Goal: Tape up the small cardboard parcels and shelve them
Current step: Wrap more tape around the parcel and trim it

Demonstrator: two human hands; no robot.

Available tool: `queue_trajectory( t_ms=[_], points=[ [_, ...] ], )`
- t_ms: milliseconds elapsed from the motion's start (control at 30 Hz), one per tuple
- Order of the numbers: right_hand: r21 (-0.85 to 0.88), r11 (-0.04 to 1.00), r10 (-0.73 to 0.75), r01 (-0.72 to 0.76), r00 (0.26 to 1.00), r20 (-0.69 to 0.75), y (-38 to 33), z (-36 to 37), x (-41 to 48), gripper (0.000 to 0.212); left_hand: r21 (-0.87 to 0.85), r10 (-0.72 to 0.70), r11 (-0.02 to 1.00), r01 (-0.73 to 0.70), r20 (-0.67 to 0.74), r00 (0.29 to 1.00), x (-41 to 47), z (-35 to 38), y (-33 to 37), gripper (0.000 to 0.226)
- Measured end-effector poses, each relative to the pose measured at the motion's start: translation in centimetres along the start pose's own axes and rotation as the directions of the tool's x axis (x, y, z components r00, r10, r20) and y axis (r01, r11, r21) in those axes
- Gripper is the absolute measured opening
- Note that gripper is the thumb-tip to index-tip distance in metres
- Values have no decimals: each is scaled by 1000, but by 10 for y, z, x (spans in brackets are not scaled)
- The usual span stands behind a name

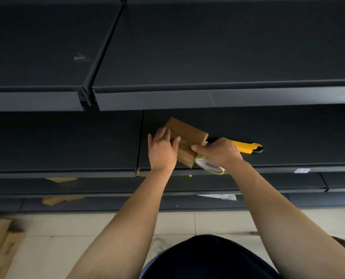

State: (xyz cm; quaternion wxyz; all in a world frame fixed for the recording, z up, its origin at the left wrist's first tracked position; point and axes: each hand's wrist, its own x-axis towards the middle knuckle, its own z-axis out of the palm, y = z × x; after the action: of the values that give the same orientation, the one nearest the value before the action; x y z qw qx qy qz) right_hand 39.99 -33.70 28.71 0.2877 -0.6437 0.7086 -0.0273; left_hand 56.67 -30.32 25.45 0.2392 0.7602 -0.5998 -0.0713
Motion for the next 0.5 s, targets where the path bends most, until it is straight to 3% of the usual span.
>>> queue_trajectory(
  t_ms=[200, 400, 500],
  points=[
    [109, 994, -24, 17, 998, 65, 17, -2, 2, 64, -62, -114, 991, 116, 35, 993, 1, 1, 3, 51],
    [17, 1000, -15, 13, 996, 94, 24, 2, 6, 69, -124, -179, 975, 183, 46, 983, 2, 0, 6, 48],
    [-38, 999, 21, -17, 993, 116, 30, 6, 6, 83, -167, -207, 962, 215, 64, 976, 3, -2, 8, 47]
  ],
)
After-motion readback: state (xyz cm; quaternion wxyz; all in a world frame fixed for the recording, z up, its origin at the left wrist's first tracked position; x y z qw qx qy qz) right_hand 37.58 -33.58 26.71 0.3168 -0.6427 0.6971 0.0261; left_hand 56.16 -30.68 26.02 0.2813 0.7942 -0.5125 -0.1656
